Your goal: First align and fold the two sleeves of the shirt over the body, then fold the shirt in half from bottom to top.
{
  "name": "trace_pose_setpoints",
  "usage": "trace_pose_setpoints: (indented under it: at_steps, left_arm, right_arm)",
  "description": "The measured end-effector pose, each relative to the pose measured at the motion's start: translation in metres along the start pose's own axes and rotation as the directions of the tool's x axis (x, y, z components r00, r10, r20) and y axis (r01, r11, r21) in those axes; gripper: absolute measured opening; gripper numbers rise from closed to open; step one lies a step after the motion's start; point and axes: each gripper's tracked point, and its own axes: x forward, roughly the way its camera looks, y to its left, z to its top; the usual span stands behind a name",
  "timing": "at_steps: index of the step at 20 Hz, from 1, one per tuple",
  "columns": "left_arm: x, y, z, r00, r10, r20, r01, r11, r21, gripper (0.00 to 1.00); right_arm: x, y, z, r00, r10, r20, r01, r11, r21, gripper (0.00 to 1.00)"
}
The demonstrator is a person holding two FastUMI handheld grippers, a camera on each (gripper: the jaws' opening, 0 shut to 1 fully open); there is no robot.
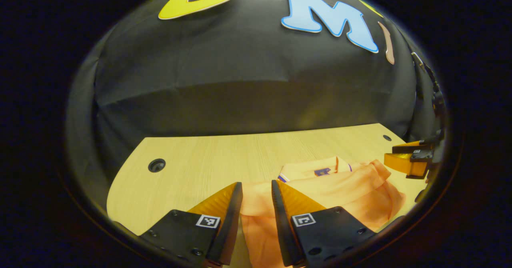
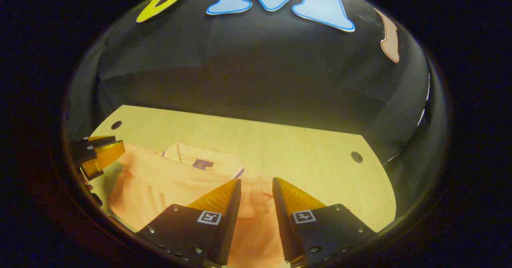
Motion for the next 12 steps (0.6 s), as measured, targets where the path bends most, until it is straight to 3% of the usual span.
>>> trace_pose_setpoints:
  at_steps: [2,3,4,7,9,11,12]
  left_arm:
    - [-0.014,-0.002,0.010,1.000,0.004,0.020,-0.004,1.000,-0.006,0.65]
    - [-0.021,-0.004,0.014,0.999,0.006,0.032,-0.006,1.000,-0.006,0.73]
    - [-0.029,-0.005,0.019,0.999,0.007,0.045,-0.007,1.000,-0.004,0.69]
    - [-0.055,-0.011,0.035,0.995,0.013,0.095,-0.013,1.000,-0.002,0.80]
    - [-0.072,-0.015,0.044,0.992,0.020,0.123,-0.021,1.000,0.007,0.82]
    - [-0.089,-0.020,0.053,0.988,0.027,0.155,-0.029,1.000,0.006,0.82]
    - [-0.099,-0.024,0.057,0.985,0.028,0.168,-0.029,1.000,0.002,0.82]
  right_arm:
    - [-0.014,-0.001,0.008,1.000,0.010,0.027,-0.010,1.000,-0.001,0.55]
    - [-0.022,-0.001,0.011,0.999,0.015,0.042,-0.015,1.000,-0.001,0.64]
    - [-0.031,-0.003,0.015,0.998,0.018,0.057,-0.018,1.000,0.000,0.65]
    - [-0.056,-0.005,0.025,0.994,0.032,0.102,-0.032,0.999,0.003,0.75]
    - [-0.072,-0.008,0.030,0.991,0.029,0.134,-0.029,1.000,0.004,0.76]
    - [-0.090,-0.011,0.032,0.986,0.033,0.161,-0.033,0.999,-0.006,0.86]
    - [-0.100,-0.013,0.033,0.984,0.033,0.176,-0.032,0.999,-0.011,0.87]
